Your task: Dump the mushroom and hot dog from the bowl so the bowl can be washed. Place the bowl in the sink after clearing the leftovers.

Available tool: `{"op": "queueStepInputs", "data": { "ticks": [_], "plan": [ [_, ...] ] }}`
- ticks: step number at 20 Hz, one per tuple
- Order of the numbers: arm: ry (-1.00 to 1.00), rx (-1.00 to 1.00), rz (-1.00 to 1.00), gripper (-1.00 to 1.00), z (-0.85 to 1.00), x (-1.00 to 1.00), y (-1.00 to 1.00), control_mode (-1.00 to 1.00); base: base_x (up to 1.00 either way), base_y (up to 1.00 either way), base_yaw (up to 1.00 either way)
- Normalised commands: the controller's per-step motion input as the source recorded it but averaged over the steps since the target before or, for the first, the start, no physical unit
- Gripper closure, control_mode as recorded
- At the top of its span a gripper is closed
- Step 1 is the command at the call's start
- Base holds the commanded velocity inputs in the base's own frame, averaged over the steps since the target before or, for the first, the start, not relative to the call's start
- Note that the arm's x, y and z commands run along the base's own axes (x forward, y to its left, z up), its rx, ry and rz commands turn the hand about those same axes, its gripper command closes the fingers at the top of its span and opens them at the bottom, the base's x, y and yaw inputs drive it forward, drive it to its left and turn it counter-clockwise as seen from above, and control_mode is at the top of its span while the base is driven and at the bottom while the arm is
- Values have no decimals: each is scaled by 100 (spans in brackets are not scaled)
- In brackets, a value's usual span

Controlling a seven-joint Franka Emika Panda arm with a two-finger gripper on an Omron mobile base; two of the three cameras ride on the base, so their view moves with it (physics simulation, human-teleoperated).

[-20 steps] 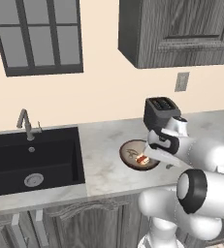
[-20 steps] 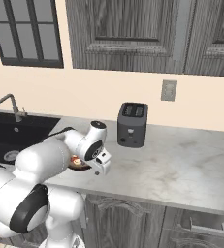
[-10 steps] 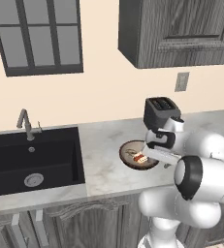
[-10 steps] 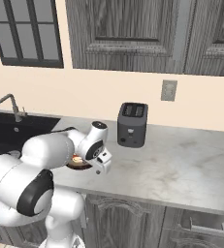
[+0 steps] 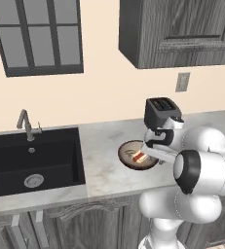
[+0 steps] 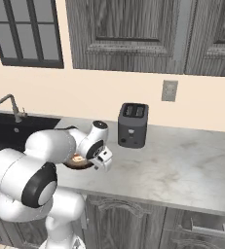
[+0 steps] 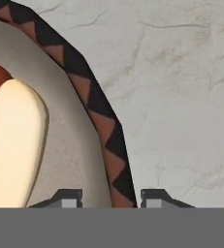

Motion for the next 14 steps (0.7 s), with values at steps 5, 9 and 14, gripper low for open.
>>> {"op": "queueStepInputs", "data": {
  "ticks": [5, 9, 14],
  "plan": [
    [-2, 0, 0, 100, 0, -2, 0, -100, 0, 0, 0],
    [-4, 0, 0, 100, 0, -6, 7, -100, 0, 0, 0],
    [-18, 0, -5, 100, 12, -45, 2, -100, 0, 0, 0]
  ]
}}
